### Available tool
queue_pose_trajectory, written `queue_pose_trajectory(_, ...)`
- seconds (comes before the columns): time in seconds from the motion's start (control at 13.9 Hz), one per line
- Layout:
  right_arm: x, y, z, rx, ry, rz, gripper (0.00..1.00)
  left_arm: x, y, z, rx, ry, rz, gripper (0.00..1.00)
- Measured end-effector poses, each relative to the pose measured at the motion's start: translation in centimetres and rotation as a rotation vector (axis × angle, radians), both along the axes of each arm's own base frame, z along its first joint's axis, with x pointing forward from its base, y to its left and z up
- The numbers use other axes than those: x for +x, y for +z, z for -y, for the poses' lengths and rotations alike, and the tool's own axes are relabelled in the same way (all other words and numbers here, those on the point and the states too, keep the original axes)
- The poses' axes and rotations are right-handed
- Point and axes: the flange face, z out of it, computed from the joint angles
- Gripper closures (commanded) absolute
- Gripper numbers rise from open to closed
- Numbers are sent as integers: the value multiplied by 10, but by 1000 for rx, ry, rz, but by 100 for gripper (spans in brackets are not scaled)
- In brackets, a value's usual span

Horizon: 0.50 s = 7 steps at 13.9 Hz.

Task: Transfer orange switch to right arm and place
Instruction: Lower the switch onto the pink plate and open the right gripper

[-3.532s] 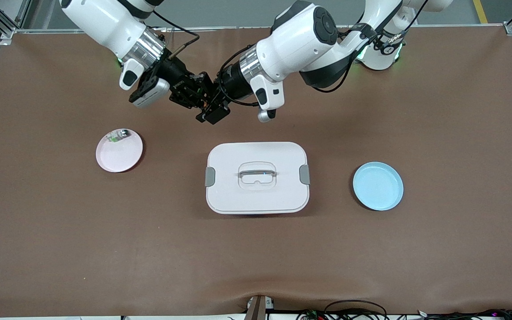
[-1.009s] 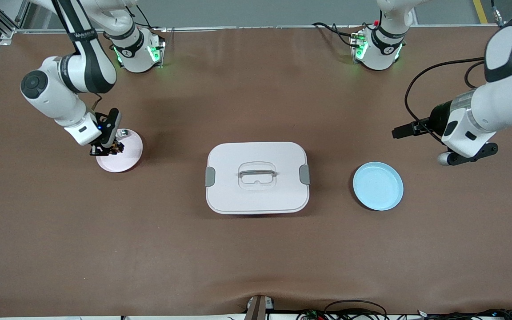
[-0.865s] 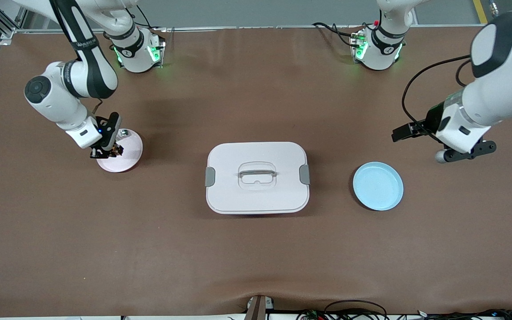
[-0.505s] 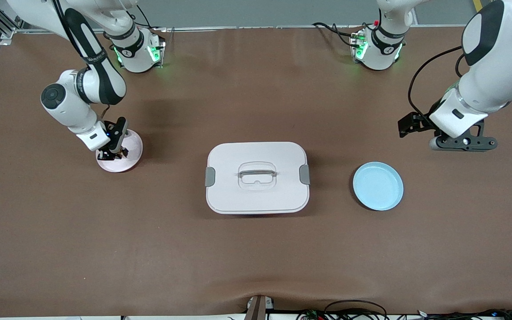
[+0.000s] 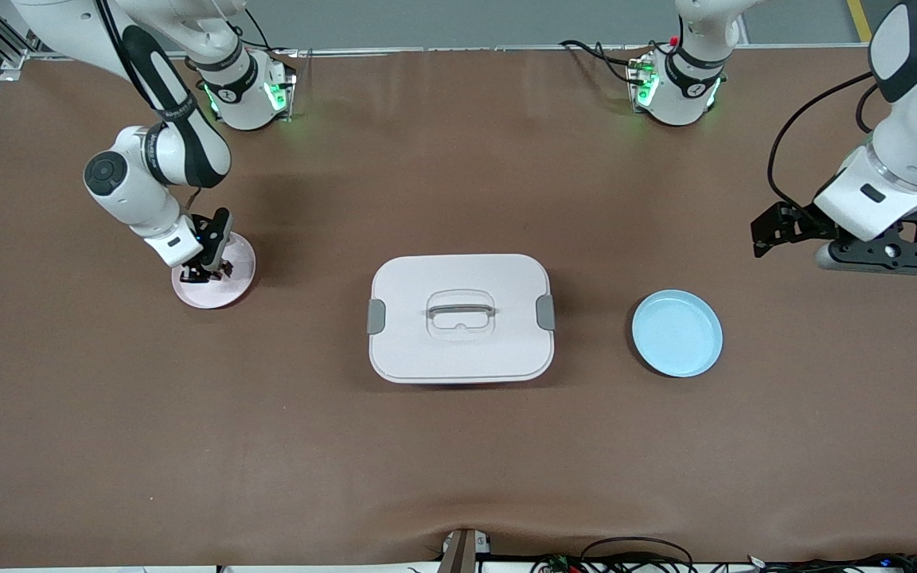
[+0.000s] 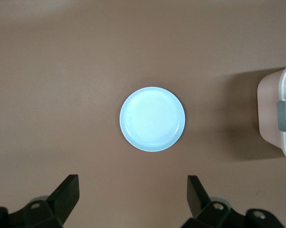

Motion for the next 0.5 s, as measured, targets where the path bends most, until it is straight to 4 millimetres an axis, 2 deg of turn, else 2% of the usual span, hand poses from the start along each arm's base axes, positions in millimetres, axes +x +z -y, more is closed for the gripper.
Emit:
queue_pose_trajectory(0.22,-3,-13,3,-2,-3,-18,100,6,-9,-3,-10,0,-17,0)
queue_pose_trajectory(0.29,-3,-14,3,-3,-4,-19,1,8,-11,-3,-13,0,-20,0)
queue_pose_trajectory(0.5,-2,-12,4,-3,-5,-15,0,9,-10,-3,-14,-1,-18,0)
